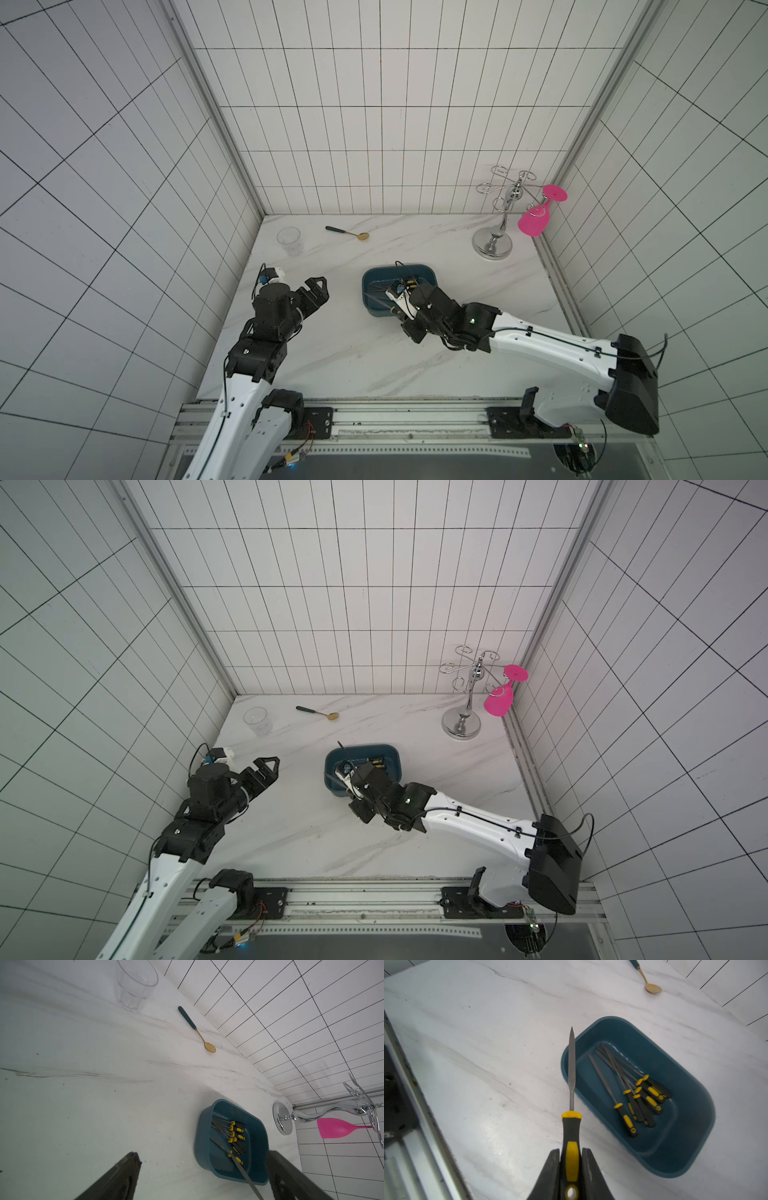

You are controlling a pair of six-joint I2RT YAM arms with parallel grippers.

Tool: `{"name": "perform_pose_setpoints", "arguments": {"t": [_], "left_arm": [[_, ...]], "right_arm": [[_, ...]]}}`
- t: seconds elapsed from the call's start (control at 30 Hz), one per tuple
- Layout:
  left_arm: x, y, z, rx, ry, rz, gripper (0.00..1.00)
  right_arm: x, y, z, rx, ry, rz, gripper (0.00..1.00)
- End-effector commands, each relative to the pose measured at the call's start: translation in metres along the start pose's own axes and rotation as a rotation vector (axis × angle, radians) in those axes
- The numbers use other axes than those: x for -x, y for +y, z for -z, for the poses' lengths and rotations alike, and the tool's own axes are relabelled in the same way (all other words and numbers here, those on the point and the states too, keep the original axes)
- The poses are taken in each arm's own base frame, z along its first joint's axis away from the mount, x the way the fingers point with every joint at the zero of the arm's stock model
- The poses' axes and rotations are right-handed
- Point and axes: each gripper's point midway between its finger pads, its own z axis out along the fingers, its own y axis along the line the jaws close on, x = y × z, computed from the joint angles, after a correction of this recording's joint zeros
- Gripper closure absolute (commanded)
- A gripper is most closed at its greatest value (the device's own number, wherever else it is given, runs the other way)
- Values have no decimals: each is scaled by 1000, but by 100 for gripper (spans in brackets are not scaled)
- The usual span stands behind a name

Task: Put the file tool into the storage box
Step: Place the file tool in the storage box.

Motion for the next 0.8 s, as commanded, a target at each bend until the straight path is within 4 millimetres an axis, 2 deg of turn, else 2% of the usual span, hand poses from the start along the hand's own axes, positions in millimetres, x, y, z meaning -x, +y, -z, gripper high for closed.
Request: {"name": "perform_pose_setpoints", "arguments": {"t": [0.0, 0.1, 0.27, 0.4, 0.57, 0.6, 0.67, 0.77], "left_arm": [[0, -18, -4, -70, 33, 3, 2], [-10, -14, -9, -66, 70, 8, 2], [-20, -4, -14, -52, 79, 7, 2], [-21, 1, -18, -35, 74, 5, 2], [-16, 6, -23, 1, 54, 1, 2], [-14, 6, -23, 3, 45, 0, 2], [-9, 5, -22, 6, 21, -4, 2], [1, 8, -21, 24, -37, 3, 2]], "right_arm": [[-12, -19, -12, 9, -2, 154, 82], [-17, -46, -24, -7, 12, 158, 83], [-36, -75, -52, -6, 84, 132, 86], [-39, -85, -66, 16, 84, 107, 85], [-25, -89, -73, 38, 66, 98, 75], [-23, -90, -74, 36, 69, 96, 69], [-23, -92, -74, 29, 89, 91, 41], [-25, -101, -69, -23, 102, 86, 20]]}}
